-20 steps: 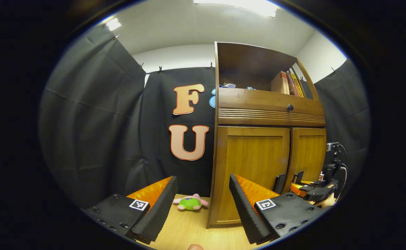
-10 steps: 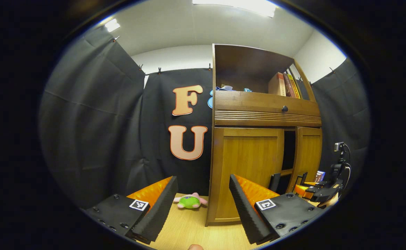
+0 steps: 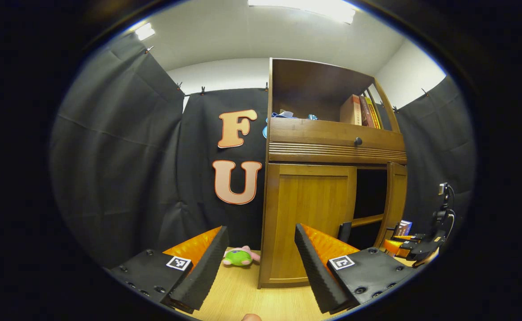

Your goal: Open the right door of the double-door shoe cabinet with the right hand, and open the left door with the left hand.

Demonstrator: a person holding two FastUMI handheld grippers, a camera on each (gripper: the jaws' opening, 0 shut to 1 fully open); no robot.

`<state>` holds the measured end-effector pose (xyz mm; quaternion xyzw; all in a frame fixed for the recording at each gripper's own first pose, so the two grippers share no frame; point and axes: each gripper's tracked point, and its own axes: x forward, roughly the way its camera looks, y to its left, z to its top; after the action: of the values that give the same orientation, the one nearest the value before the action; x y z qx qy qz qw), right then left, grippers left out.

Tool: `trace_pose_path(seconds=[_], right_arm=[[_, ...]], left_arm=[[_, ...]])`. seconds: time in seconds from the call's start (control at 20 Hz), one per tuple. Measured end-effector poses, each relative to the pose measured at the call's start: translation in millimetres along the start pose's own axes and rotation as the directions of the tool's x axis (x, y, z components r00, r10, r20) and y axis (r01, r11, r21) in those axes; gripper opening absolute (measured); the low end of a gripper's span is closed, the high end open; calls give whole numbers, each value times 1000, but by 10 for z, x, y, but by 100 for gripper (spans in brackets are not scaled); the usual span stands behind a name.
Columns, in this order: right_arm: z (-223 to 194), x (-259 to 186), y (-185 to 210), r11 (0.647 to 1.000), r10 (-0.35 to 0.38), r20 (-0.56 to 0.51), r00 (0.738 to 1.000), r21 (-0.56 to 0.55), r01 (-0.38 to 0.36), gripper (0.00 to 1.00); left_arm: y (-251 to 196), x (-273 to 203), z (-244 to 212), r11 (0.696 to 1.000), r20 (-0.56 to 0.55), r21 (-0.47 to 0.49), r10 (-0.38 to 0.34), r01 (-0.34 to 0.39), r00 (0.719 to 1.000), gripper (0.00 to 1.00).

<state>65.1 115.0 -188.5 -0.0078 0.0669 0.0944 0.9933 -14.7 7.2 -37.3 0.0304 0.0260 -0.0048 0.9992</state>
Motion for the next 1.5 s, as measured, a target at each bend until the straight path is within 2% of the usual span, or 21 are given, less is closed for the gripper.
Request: trace_pose_path(seconds=[0.05,0.1,0.3,0.65,0.7,0.75,0.85,0.9,0.95,1.0,1.05,1.15,1.2,1.25,1.45,1.5], right_arm=[[3,-59,-22,1000,-1,3,1000,-1,1,29],[5,-111,-41,1000,-2,3,1000,-1,2,29],[33,-322,-136,1000,-15,10,1000,-7,15,29],[63,-645,-369,999,-37,9,999,0,37,27],[58,-669,-406,999,-41,9,999,3,41,16],[62,-707,-440,999,-46,8,999,2,46,26],[79,-791,-519,998,-58,7,998,7,58,24],[69,-827,-559,998,-65,5,998,9,65,34],[79,-875,-616,997,-76,6,997,14,76,22],[83,-925,-668,996,-87,7,996,13,87,31],[84,-967,-732,995,-98,8,995,8,98,18],[92,-1050,-832,993,-118,4,993,10,118,16],[83,-1090,-884,992,-126,2,992,13,126,25],[88,-1122,-922,991,-133,1,991,14,132,13],[99,-1204,-1065,988,-151,3,989,13,151,11],[102,-1215,-1105,988,-154,3,988,13,154,11]], left_arm=[[-10,-7,1,1000,-1,1,-3,3,1000,94],[-30,-17,0,1000,-5,1,-7,7,1000,99],[-134,-46,-6,1000,-10,-8,-30,29,1000,95],[-293,-111,53,999,1,-3,-50,50,999,94],[-317,-123,54,999,0,-1,-54,54,999,94],[-350,-120,45,998,-2,1,-59,59,998,94],[-402,-145,40,998,-6,6,-66,66,998,94],[-430,-160,51,998,-6,6,-69,69,998,94],[-462,-179,50,997,-6,5,-72,72,997,94],[-489,-196,58,997,-5,4,-76,76,997,94],[-518,-209,60,997,-3,3,-80,80,997,95],[-586,-238,75,996,2,8,-87,87,996,94],[-610,-243,79,996,3,11,-91,91,996,94],[-651,-256,63,995,2,12,-95,95,995,99],[-774,-270,0,994,-17,2,-114,114,993,99],[-790,-266,-1,993,-19,4,-115,115,993,94]])
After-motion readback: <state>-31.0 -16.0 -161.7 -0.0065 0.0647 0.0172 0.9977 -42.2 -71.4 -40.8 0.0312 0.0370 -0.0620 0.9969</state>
